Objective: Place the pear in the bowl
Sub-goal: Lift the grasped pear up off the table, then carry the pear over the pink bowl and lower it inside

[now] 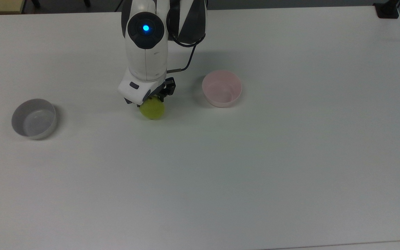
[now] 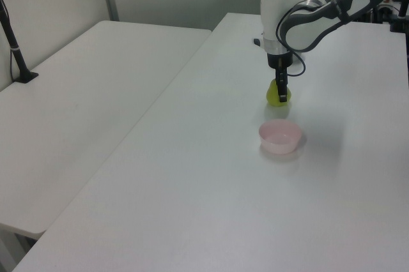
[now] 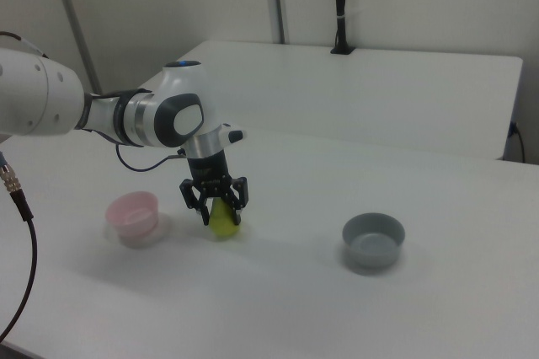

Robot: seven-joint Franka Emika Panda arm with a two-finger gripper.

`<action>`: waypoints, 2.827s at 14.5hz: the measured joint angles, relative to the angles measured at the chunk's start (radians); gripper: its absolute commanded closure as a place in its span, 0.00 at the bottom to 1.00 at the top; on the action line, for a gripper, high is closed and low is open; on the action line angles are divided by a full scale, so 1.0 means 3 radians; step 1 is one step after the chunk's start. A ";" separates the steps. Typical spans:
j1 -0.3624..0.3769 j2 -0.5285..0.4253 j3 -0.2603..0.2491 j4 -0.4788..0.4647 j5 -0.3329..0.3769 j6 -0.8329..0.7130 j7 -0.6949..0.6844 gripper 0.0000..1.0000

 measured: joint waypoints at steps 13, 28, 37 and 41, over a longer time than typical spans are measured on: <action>0.0003 -0.0687 -0.0152 0.0600 0.0000 -0.1036 -0.0082 0.85; 0.1401 -0.0515 -0.0403 0.0477 0.0220 -0.1050 0.0399 0.84; 0.1589 0.0107 -0.0394 0.0331 0.0220 -0.0649 0.0497 0.72; 0.1590 0.0166 -0.0402 0.0289 0.0207 -0.0577 0.0500 0.00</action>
